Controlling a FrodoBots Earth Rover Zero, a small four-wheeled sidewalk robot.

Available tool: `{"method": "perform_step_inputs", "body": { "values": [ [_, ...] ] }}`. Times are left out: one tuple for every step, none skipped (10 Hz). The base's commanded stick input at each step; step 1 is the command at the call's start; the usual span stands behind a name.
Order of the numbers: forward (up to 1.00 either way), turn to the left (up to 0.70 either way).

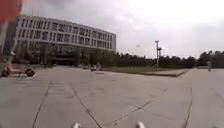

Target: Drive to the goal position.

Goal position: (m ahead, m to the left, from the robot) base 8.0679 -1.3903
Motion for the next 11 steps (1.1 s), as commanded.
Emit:
{"method": "perform_step_inputs", "body": {
  "values": [
    [0.5, 0.07],
    [0.5, 0.11],
    [0.5, 0.19],
    [0.5, 0.24],
    [0.5, 0.25],
    [0.5, 0.25],
    [0.5, 0.25],
    [0.5, 0.25],
    [0.5, 0.25],
    [0.5, 0.25],
    [0.5, 0.25]
  ]
}}
